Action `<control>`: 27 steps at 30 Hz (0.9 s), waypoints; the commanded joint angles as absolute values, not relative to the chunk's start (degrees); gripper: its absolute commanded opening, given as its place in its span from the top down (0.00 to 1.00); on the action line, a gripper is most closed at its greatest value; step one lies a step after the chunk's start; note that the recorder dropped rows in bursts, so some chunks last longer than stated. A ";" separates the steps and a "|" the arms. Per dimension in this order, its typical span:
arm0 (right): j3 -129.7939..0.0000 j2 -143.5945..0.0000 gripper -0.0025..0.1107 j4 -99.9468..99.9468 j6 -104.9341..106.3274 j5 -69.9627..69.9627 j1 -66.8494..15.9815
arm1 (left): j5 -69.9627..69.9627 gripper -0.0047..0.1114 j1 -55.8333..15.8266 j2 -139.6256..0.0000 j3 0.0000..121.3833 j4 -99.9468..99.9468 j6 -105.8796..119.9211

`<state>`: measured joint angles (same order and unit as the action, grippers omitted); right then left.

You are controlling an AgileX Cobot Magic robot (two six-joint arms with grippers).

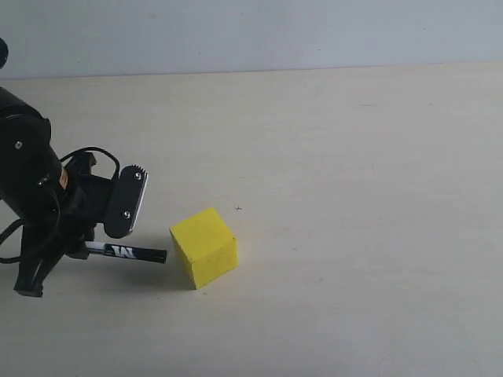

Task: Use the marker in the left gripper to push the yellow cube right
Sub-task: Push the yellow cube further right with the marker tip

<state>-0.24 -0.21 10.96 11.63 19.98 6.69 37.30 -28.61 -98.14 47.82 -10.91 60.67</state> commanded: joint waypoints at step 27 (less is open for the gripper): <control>0.00 0.00 0.98 11.24 11.69 19.81 7.03 | 37.27 0.96 -29.95 -97.93 47.98 -16.54 44.29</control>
